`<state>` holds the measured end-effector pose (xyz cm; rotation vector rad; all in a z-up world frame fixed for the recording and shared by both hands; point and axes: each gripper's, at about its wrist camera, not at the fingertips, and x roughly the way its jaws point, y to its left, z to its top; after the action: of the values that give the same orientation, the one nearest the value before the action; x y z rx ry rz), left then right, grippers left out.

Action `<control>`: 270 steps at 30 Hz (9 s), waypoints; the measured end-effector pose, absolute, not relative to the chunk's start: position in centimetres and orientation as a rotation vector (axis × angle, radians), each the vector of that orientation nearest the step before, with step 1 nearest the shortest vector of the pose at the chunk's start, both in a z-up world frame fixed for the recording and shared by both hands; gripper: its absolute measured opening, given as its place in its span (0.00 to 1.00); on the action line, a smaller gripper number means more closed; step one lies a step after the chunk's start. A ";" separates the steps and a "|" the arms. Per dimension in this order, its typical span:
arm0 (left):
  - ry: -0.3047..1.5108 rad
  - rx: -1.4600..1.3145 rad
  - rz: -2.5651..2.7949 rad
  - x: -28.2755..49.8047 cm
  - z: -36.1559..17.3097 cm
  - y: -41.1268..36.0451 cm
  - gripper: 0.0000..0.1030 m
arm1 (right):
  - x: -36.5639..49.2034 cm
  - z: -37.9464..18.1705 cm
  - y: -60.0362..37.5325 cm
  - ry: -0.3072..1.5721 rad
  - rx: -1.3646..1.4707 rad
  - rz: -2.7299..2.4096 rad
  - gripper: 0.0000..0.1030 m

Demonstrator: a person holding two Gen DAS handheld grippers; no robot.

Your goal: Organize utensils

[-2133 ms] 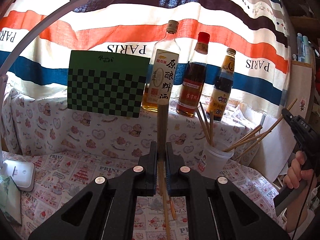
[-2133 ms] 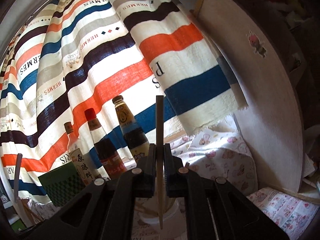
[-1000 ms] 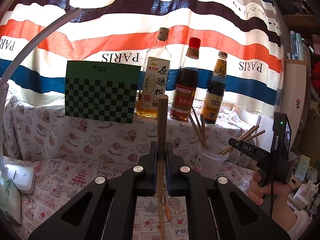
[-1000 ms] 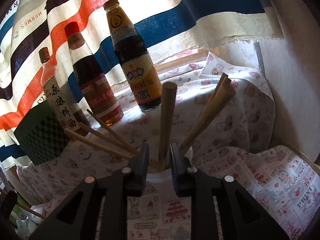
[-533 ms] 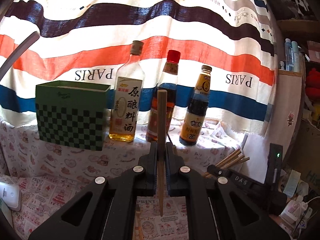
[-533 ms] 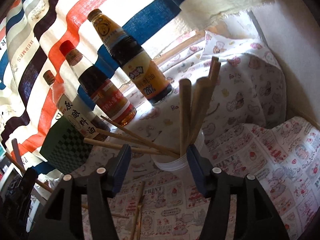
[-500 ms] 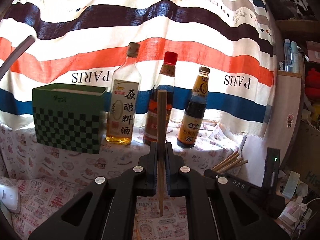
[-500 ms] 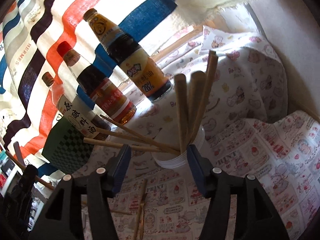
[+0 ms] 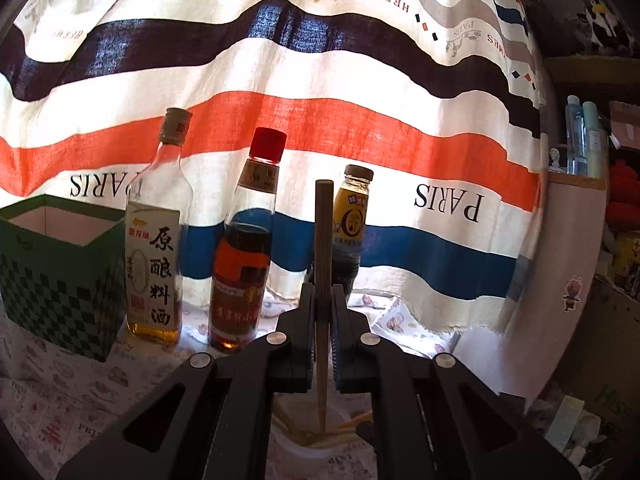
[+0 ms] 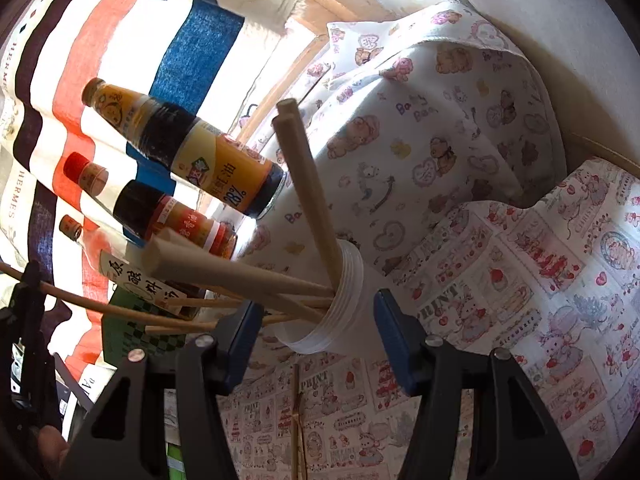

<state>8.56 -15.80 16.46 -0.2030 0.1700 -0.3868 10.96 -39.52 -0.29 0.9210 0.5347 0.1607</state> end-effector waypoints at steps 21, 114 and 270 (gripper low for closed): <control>0.340 -0.223 -0.382 12.4 9.0 -16.9 0.06 | 10.1 0.7 -39.5 0.470 0.927 0.202 0.54; 0.376 -0.233 -0.252 1.2 5.1 -1.6 0.05 | 11.4 -2.8 -27.7 0.822 0.350 0.260 0.52; 0.153 -0.172 -0.364 6.3 16.0 -16.0 0.05 | 10.3 -0.6 -40.0 0.668 0.690 0.143 0.48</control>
<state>6.27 -15.96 16.00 -0.1718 0.1528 -0.3638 10.35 -39.98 -0.61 0.6898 0.6677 0.1433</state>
